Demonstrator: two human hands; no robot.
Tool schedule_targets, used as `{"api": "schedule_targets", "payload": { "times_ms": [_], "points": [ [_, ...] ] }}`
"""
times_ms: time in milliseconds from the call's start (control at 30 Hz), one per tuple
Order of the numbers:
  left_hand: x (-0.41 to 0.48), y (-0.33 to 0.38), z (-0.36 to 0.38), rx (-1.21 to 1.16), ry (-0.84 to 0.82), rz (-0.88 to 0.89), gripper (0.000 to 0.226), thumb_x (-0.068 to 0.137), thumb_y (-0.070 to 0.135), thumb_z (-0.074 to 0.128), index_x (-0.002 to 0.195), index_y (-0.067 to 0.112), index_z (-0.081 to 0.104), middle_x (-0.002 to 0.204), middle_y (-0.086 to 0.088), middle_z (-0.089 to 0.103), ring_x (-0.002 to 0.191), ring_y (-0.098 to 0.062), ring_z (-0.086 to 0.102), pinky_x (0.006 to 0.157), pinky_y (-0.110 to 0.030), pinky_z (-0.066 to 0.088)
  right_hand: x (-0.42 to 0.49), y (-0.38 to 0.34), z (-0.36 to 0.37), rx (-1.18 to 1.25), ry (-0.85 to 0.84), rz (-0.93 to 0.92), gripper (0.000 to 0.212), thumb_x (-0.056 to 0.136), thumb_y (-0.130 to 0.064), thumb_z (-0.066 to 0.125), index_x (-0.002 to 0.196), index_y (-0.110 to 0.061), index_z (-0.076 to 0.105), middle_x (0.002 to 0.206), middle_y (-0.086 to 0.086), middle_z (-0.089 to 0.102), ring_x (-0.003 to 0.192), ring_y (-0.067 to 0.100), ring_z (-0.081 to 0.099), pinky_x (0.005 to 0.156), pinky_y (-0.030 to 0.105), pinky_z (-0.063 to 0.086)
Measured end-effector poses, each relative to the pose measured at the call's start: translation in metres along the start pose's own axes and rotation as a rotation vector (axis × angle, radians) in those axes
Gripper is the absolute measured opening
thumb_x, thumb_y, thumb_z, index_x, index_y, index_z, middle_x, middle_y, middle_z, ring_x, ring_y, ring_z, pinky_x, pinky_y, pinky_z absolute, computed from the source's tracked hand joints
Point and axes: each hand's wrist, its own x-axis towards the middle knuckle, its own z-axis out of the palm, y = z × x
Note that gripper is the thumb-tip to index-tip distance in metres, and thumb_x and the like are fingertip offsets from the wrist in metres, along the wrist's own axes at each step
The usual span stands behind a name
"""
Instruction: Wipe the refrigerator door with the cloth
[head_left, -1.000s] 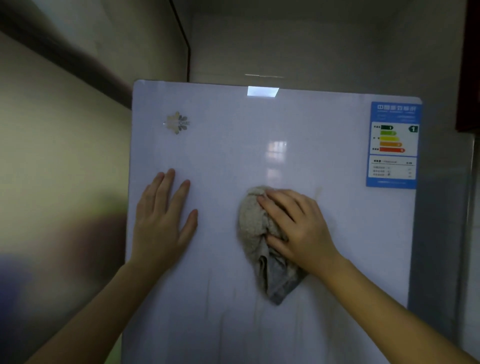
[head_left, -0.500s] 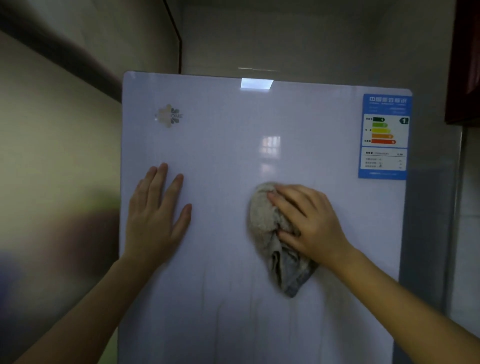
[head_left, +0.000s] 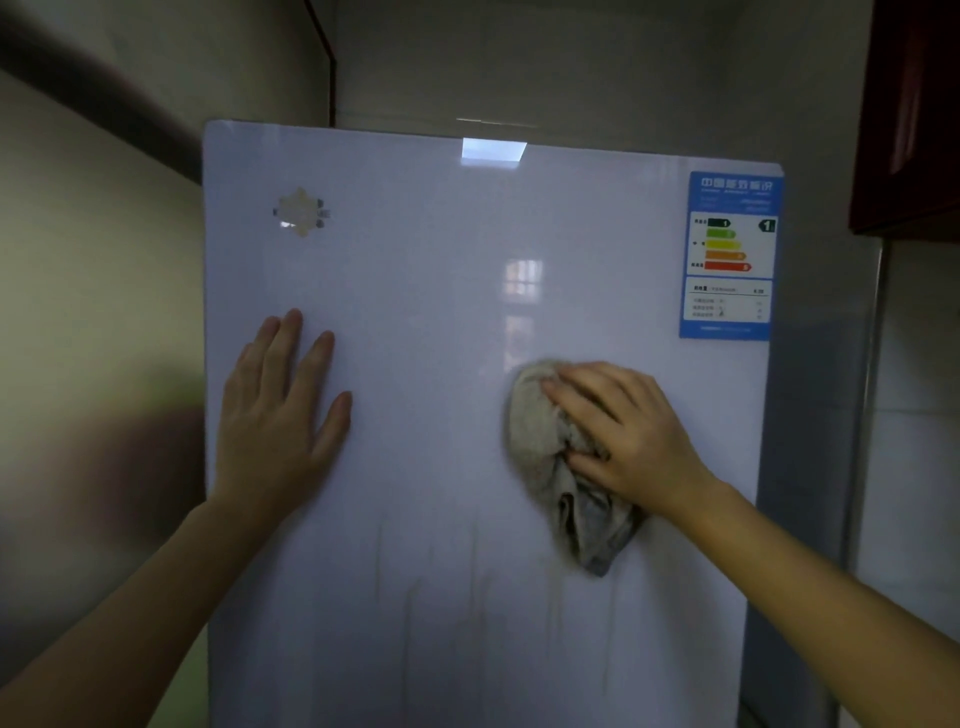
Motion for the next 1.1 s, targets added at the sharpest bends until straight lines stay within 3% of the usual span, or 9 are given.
{"api": "schedule_targets", "payload": {
  "times_ms": [133, 200, 400, 467, 667, 733, 900, 967, 1100],
  "points": [
    [0.0, 0.001, -0.002, 0.004, -0.018, -0.012, 0.059, 0.099, 0.039, 0.044, 0.151, 0.009, 0.043, 0.163, -0.019, 0.031, 0.151, -0.038, 0.028, 0.121, -0.048, 0.025, 0.008, 0.021, -0.011, 0.047, 0.088, 0.321, 0.067, 0.091, -0.039, 0.063, 0.15, -0.013, 0.047, 0.148, 0.011, 0.05, 0.131, 0.033, 0.048, 0.107, 0.044, 0.038],
    [0.0, 0.001, -0.004, -0.001, -0.031, -0.016, 0.059, 0.1, 0.04, 0.044, 0.15, 0.009, 0.043, 0.163, -0.019, 0.03, 0.151, -0.039, 0.028, 0.121, -0.048, 0.025, 0.003, 0.02, -0.011, 0.075, 0.098, 0.378, 0.067, 0.091, -0.039, 0.063, 0.151, -0.012, 0.046, 0.148, 0.011, 0.048, 0.132, 0.033, 0.046, 0.108, 0.043, 0.036],
    [0.002, 0.009, -0.01, -0.021, -0.078, -0.062, 0.061, 0.098, 0.041, 0.044, 0.15, 0.009, 0.041, 0.164, -0.019, 0.028, 0.152, -0.039, 0.025, 0.121, -0.049, 0.024, -0.042, 0.008, -0.005, 0.016, -0.078, -0.065, 0.071, 0.087, -0.035, 0.07, 0.15, -0.016, 0.044, 0.149, 0.009, 0.047, 0.13, 0.033, 0.051, 0.105, 0.047, 0.044],
    [0.001, 0.018, -0.009, -0.037, -0.066, -0.074, 0.061, 0.098, 0.041, 0.045, 0.15, 0.009, 0.041, 0.164, -0.02, 0.027, 0.152, -0.039, 0.026, 0.12, -0.05, 0.026, -0.048, 0.019, -0.01, 0.002, -0.068, 0.0, 0.073, 0.086, -0.036, 0.069, 0.151, -0.017, 0.041, 0.149, 0.009, 0.046, 0.13, 0.032, 0.05, 0.105, 0.047, 0.043],
    [-0.015, 0.05, 0.001, -0.054, -0.093, -0.022, 0.061, 0.098, 0.04, 0.043, 0.149, 0.007, 0.042, 0.162, -0.022, 0.029, 0.149, -0.042, 0.03, 0.119, -0.054, 0.028, -0.068, 0.044, -0.025, 0.042, 0.074, 0.428, 0.069, 0.091, -0.038, 0.061, 0.152, -0.012, 0.042, 0.148, 0.014, 0.047, 0.132, 0.034, 0.044, 0.111, 0.046, 0.035],
    [-0.02, 0.053, 0.004, -0.053, -0.111, -0.034, 0.062, 0.098, 0.04, 0.043, 0.15, 0.008, 0.041, 0.163, -0.021, 0.028, 0.149, -0.042, 0.028, 0.121, -0.054, 0.024, -0.089, 0.032, -0.021, 0.032, 0.039, 0.337, 0.068, 0.091, -0.039, 0.061, 0.151, -0.012, 0.043, 0.147, 0.015, 0.047, 0.131, 0.035, 0.045, 0.11, 0.048, 0.037],
    [-0.019, 0.05, 0.002, -0.033, -0.129, -0.021, 0.062, 0.098, 0.042, 0.042, 0.151, 0.009, 0.04, 0.163, -0.021, 0.028, 0.15, -0.042, 0.028, 0.12, -0.053, 0.025, -0.133, 0.012, -0.022, 0.024, -0.142, -0.128, 0.063, 0.09, -0.033, 0.063, 0.148, -0.016, 0.045, 0.149, 0.009, 0.046, 0.13, 0.029, 0.048, 0.108, 0.042, 0.038],
    [-0.019, 0.049, 0.002, -0.029, -0.143, -0.016, 0.063, 0.099, 0.043, 0.041, 0.152, 0.01, 0.038, 0.164, -0.021, 0.026, 0.151, -0.041, 0.026, 0.12, -0.052, 0.024, -0.127, 0.025, -0.025, 0.012, -0.126, -0.111, 0.063, 0.09, -0.034, 0.063, 0.148, -0.016, 0.045, 0.149, 0.008, 0.046, 0.129, 0.029, 0.048, 0.106, 0.043, 0.038],
    [-0.019, 0.048, -0.003, -0.034, -0.13, -0.006, 0.062, 0.099, 0.042, 0.04, 0.15, 0.007, 0.042, 0.161, -0.023, 0.031, 0.149, -0.042, 0.03, 0.119, -0.05, 0.027, -0.095, 0.065, -0.033, 0.036, -0.023, 0.196, 0.068, 0.091, -0.041, 0.064, 0.15, -0.013, 0.046, 0.147, 0.014, 0.05, 0.13, 0.036, 0.049, 0.106, 0.049, 0.041]
  ]
}}
